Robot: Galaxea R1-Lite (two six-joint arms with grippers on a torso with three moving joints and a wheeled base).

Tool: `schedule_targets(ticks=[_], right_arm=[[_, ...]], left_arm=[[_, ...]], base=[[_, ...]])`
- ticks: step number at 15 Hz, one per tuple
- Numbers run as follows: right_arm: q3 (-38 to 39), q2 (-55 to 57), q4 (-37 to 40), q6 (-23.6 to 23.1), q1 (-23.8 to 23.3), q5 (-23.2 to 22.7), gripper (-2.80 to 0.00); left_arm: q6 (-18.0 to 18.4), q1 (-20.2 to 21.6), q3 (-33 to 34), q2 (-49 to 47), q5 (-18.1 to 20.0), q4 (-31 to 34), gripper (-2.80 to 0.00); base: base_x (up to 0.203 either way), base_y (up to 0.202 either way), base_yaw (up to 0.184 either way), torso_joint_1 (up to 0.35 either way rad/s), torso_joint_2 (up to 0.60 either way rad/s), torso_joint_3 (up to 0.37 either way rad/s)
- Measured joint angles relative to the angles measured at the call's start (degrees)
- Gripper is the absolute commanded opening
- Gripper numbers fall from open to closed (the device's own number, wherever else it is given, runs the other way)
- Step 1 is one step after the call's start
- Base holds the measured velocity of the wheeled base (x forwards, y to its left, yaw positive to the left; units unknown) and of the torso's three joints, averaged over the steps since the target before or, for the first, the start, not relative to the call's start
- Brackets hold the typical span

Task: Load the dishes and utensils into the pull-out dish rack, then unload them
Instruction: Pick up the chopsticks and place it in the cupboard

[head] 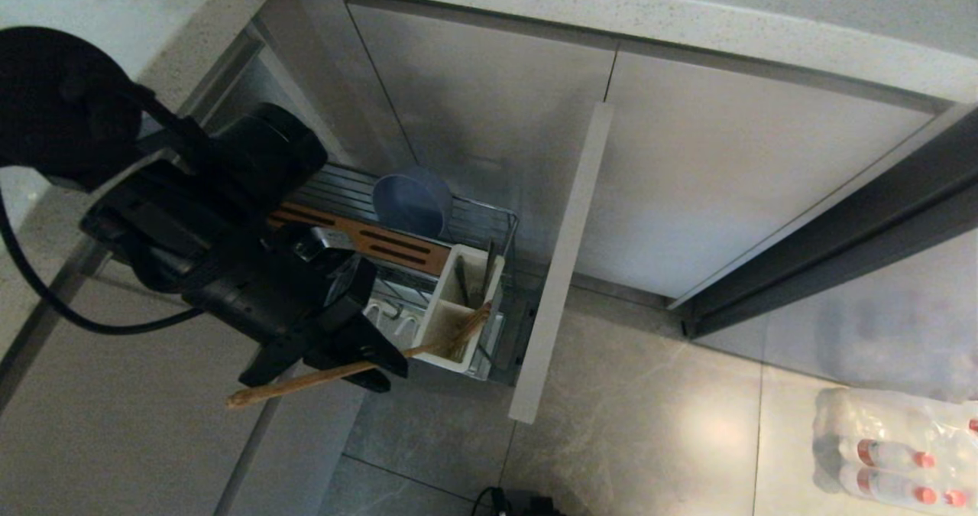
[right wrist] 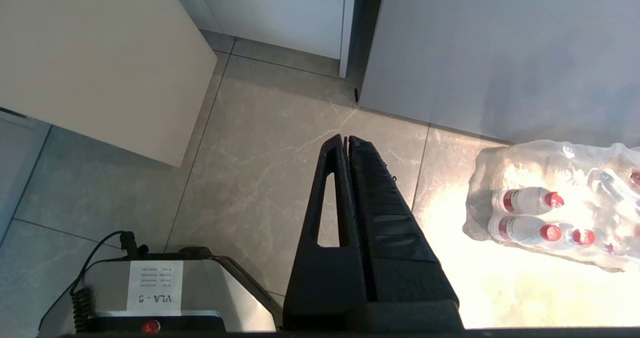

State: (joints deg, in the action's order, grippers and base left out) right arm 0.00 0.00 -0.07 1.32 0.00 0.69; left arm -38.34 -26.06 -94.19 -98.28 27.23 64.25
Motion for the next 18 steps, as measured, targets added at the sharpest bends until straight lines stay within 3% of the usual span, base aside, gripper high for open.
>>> schedule_targets(ticks=[9, 18], right_arm=[[0.00, 0.00, 0.00, 0.00, 0.00, 0.00, -2.80], [0.00, 0.00, 0.00, 0.00, 0.00, 0.02, -2.80]], left_arm=[[-1.78, 1.14, 2.34, -8.32, -5.99, -9.02, -2.80], [-1.68, 1.58, 1.90, -12.76, -5.21, -17.59, -2.80]], base=[[0.000, 0.000, 0.000, 0.000, 0.00, 0.000], [0.000, 0.000, 0.000, 0.000, 0.00, 0.000]])
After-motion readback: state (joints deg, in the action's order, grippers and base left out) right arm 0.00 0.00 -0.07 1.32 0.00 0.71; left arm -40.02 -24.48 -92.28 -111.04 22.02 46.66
